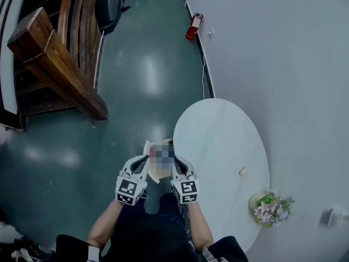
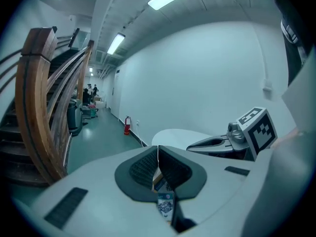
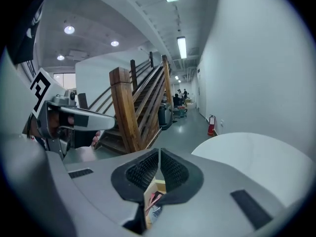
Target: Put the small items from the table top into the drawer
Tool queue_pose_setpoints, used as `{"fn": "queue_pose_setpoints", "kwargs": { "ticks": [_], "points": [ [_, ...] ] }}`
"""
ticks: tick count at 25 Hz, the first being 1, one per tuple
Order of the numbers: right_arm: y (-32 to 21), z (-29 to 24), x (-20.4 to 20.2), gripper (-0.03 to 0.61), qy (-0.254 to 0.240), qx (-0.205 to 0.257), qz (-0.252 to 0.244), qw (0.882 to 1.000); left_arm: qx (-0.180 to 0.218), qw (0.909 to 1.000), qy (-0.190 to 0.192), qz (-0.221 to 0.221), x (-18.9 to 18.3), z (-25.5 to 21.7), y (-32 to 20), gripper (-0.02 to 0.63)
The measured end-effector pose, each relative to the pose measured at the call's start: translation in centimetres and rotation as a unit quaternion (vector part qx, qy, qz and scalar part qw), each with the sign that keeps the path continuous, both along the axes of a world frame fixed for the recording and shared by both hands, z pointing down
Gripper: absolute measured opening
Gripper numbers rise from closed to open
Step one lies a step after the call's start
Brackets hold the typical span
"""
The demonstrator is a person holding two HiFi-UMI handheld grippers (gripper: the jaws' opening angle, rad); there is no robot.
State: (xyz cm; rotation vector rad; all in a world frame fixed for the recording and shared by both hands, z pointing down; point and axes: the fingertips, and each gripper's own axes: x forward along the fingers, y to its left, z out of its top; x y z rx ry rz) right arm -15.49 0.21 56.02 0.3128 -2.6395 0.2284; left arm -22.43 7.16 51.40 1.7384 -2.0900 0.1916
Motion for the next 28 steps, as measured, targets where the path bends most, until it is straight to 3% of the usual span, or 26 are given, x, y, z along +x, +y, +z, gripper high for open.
{"fn": "queue_pose_setpoints", "kwargs": {
  "ticks": [12, 18, 28],
  "points": [
    [-1.8, -10.0, 4.3, 0.038, -0.070, 0.055, 0.040, 0.995, 0.049, 0.9962, -0.058, 0.044, 2.6, -7.7, -1.7, 0.020],
    [-1.7, -12.0, 6.2, 0.038, -0.088, 0.071, 0.056, 0.992, 0.064, 0.9931, -0.078, 0.060, 3.9, -10.4, -1.9, 0.020],
    [-1.3, -12.7, 7.9, 0.038, -0.098, 0.079, 0.068, 0.990, 0.060, 0.9933, -0.078, 0.061, 5.0, -10.2, -0.6, 0.020]
  ]
}}
